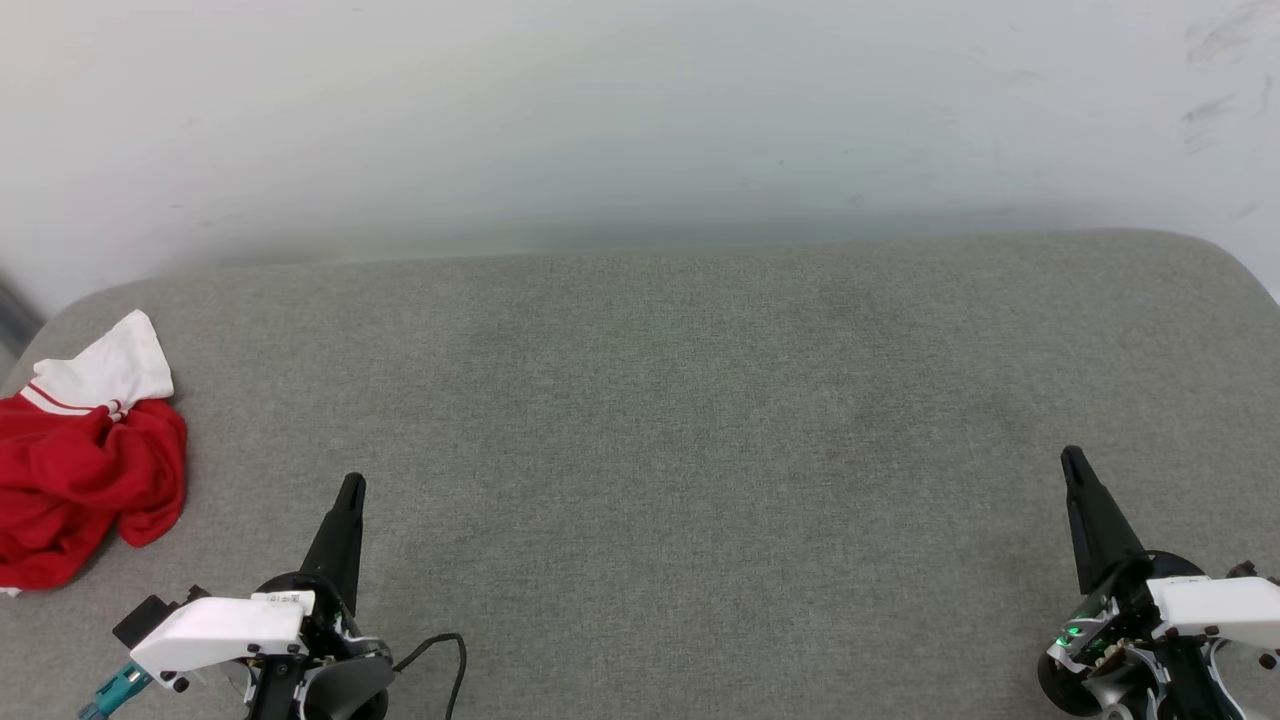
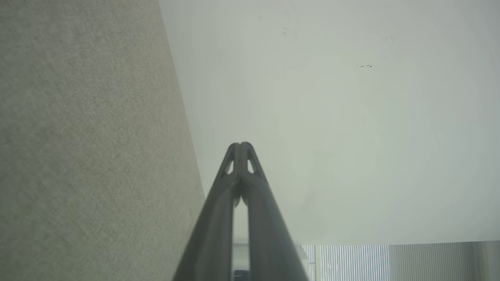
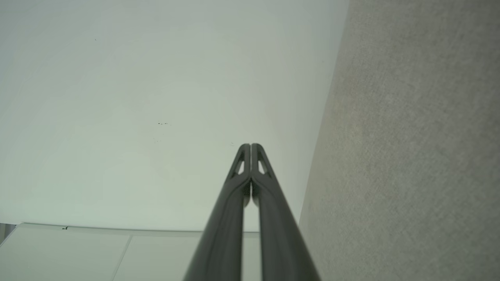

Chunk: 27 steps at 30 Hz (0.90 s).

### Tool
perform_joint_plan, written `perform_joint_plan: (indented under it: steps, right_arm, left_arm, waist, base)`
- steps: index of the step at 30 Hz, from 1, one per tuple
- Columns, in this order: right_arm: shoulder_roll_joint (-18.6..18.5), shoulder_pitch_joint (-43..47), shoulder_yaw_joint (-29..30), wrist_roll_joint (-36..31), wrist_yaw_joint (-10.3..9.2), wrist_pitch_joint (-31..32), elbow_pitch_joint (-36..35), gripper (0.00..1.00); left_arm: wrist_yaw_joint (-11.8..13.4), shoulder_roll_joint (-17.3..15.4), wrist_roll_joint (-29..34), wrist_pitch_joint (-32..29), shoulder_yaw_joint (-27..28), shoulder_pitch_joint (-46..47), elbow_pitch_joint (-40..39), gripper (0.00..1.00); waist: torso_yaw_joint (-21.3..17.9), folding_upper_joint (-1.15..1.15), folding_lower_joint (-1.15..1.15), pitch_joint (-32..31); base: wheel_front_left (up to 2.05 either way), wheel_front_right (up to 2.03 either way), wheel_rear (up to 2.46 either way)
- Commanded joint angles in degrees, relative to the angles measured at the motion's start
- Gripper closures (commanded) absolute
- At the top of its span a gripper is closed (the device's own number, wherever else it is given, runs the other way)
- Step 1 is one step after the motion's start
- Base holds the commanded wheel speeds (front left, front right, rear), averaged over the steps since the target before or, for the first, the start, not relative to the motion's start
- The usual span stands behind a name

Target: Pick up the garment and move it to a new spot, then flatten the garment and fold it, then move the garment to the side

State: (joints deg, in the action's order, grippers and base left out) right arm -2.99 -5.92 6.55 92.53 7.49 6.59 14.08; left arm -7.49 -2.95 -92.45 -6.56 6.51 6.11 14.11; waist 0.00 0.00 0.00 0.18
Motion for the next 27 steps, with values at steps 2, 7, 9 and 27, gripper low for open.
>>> perform_joint_plan:
  steps: [2, 7, 9, 27]
  right_arm:
    - [0.2, -0.7, 0.0, -0.3, 0.0, 0.1, 0.0, 1.0]
    - [0.2, -0.7, 0.0, -0.3, 0.0, 0.1, 0.0, 1.0]
    - [0.0, 0.1, 0.0, 0.0, 0.01, 0.0, 0.1, 0.0]
    - [0.1, 1.6, 0.8, -11.9, 0.0, -4.6, -2.0, 0.0]
  left_arm:
    - [-0.1, 0.1, 0.2, -0.2, 0.2, 0.4, 0.0, 1.0]
    - [-0.1, 0.1, 0.2, -0.2, 0.2, 0.4, 0.0, 1.0]
    - [0.0, 0.0, 0.0, 0.1, 0.0, -0.1, 0.2, 0.0]
    - [1.2, 0.1, 9.9, 4.6, 1.2, -1.8, -3.3, 0.0]
  waist:
    - [0.0, 0.0, 0.0, 0.0]
    - [0.0, 0.0, 0.0, 0.0]
    - [0.0, 0.0, 0.0, 0.0]
    - [0.0, 0.0, 0.0, 0.2]
  base:
    - [0.0, 0.0, 0.0]
    - [0.0, 0.0, 0.0]
    - [0.0, 0.0, 0.0]
    - [0.0, 0.0, 0.0]
